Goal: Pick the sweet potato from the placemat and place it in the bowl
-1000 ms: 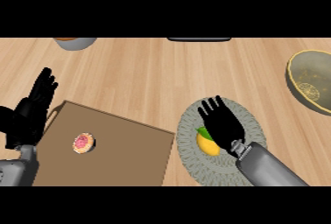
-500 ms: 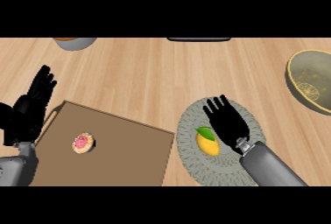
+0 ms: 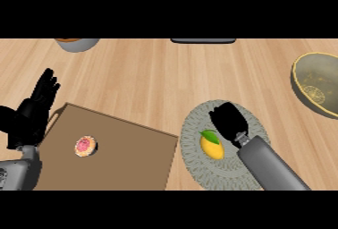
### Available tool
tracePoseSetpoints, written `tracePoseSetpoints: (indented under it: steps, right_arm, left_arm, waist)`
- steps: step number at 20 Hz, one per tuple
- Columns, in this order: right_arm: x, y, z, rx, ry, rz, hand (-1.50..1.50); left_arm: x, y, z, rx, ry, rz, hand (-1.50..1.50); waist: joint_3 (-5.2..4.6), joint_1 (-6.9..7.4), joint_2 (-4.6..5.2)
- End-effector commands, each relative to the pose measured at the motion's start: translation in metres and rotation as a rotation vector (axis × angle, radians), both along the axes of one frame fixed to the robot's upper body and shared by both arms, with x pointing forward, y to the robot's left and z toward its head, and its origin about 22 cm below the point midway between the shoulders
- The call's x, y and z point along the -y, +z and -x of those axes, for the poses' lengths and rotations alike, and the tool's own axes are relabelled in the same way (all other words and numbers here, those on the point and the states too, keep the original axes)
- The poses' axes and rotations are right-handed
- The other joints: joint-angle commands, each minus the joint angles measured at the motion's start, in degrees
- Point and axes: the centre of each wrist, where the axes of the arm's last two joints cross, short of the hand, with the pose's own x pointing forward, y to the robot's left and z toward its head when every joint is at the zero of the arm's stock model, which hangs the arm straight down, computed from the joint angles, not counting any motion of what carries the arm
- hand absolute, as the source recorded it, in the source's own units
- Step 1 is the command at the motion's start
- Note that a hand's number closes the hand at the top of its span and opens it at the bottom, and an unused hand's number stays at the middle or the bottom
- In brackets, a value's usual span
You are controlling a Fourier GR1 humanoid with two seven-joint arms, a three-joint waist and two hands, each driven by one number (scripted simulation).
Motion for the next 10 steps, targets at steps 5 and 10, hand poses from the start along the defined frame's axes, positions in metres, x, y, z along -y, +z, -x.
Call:
tracePoseSetpoints:
  steps: [5,10]
  right_arm:
    - [-0.002,-0.008,-0.005,-0.059,0.067,-0.017,1.50]
    - [0.001,-0.012,-0.015,0.046,0.073,-0.078,1.50]
  left_arm:
    - [0.001,0.004,0.000,0.005,0.003,0.014,0.00]
    - [-0.008,0.014,0.000,0.007,0.021,-0.024,0.00]
  waist:
    - [0.33,-0.08,0.50]
    - [0.35,0.09,0.56]
